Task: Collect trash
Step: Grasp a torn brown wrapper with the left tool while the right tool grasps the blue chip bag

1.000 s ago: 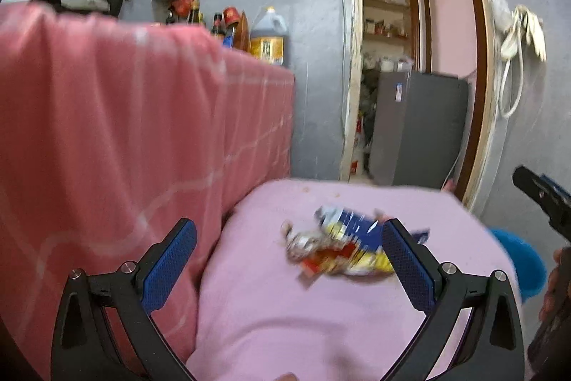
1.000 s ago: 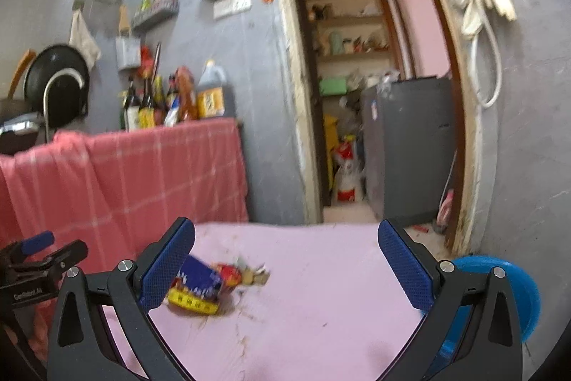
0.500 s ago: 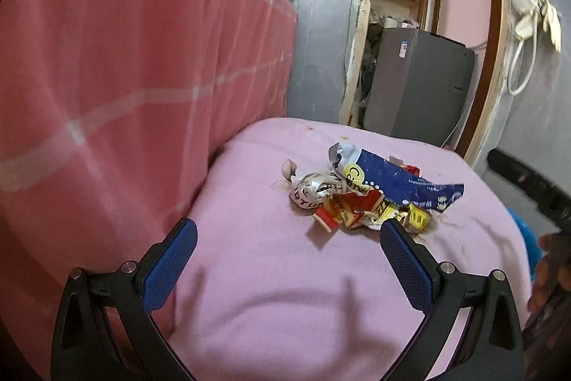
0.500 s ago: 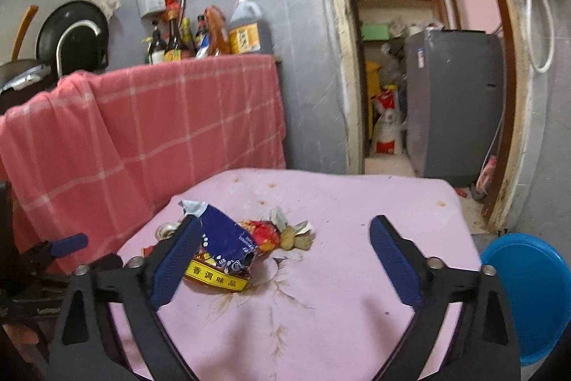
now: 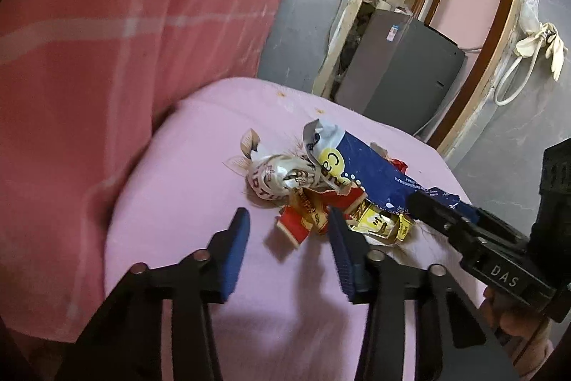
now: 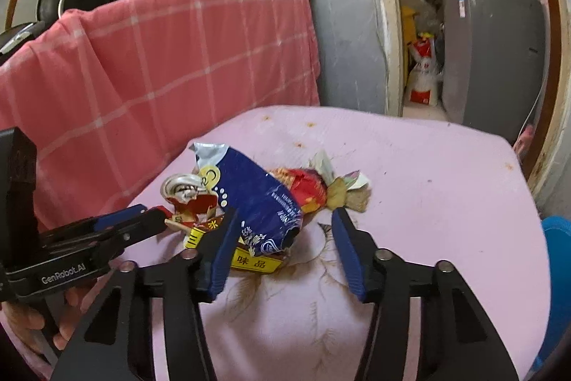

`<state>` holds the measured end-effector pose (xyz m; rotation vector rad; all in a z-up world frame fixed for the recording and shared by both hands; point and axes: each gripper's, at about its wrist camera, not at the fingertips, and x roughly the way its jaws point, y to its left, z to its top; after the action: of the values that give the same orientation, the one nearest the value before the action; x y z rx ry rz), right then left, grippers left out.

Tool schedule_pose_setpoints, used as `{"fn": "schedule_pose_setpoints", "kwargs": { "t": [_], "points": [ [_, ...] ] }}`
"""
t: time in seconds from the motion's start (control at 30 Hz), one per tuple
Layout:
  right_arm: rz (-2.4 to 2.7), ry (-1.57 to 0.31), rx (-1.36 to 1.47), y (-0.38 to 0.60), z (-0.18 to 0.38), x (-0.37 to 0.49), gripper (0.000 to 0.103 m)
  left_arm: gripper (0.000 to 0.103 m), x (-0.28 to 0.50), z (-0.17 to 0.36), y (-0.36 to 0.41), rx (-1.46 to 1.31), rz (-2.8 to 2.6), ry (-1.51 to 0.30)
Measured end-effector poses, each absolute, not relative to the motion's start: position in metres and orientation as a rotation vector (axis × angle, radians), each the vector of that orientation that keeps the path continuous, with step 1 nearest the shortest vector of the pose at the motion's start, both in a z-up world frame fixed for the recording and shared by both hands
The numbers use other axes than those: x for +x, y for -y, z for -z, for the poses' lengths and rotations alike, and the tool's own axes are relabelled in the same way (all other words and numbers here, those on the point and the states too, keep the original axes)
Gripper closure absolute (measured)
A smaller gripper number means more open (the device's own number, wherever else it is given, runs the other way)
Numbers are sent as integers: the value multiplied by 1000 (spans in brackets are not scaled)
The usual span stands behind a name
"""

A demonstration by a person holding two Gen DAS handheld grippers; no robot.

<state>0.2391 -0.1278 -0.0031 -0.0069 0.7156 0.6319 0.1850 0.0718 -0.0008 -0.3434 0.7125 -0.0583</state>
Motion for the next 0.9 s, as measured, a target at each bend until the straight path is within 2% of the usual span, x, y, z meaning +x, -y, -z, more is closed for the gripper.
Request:
{"fn": "schedule_pose_setpoints", "kwargs": {
  "t": [0.17,0.2,0.33,0.53,0.9],
  "points": [
    [-651,-741,22,130,8,243,68,85,187,-1,-72,-361,78,-741],
    [-654,-742,27,131,8,243,74,90,186,-1,-73,-363,78,-743],
    [-663,-740,46,135,7,241,83,100,186,-3,-72,-377,81,-748],
    [-654,-689,72,145,1,232,92,102,181,-10,-66,-367,69,-711],
    [-609,-513,148,174,-31,210,94,102,164,-42,-46,-299,42,-572]
  ]
}}
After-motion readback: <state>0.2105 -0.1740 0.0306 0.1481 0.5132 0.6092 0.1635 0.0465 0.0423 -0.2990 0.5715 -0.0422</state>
